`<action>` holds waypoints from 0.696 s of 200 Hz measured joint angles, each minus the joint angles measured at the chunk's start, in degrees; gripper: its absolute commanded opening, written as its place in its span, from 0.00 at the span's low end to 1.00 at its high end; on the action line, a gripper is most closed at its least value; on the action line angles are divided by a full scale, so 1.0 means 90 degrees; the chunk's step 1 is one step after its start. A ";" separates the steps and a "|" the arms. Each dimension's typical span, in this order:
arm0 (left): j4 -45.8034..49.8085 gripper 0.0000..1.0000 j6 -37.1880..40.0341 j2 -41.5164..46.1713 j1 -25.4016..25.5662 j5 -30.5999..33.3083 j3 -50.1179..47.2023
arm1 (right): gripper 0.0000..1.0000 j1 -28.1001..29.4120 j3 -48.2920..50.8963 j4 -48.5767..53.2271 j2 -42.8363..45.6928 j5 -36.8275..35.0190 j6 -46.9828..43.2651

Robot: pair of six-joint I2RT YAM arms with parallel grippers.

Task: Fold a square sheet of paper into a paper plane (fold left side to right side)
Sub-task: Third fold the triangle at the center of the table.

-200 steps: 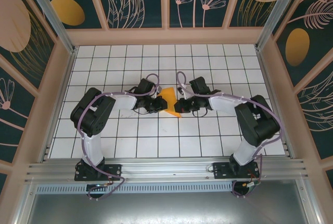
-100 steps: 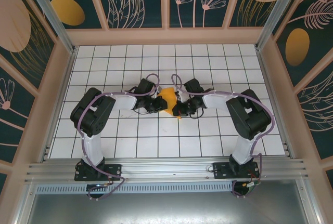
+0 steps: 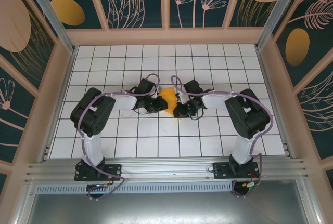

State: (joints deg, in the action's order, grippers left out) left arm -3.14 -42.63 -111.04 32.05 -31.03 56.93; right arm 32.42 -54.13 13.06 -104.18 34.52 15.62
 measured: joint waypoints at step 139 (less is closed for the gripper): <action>0.0066 0.17 0.0049 0.0000 0.0019 0.0051 0.0032 | 0.00 -0.0206 0.0988 -0.0833 0.0476 0.0199 0.0316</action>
State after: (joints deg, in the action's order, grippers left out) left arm -2.55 -42.19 -111.04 32.23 -30.57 57.21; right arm 30.57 -45.23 5.56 -99.90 36.32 18.46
